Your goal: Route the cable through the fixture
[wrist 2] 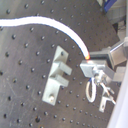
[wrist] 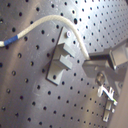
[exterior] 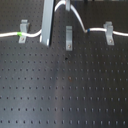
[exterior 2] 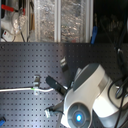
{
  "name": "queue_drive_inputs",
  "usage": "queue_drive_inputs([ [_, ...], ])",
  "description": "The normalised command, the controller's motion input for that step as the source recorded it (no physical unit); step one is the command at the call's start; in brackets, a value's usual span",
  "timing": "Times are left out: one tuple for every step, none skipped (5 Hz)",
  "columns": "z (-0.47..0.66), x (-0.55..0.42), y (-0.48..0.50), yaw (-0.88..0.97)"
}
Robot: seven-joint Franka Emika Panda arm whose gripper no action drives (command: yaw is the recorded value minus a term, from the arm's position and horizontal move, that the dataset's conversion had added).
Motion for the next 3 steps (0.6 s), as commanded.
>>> queue_drive_inputs([
  [0.26, 0.086, 0.218, -0.23],
  [0.16, -0.002, -0.006, -0.68],
  [0.12, -0.037, -0.072, -0.86],
])
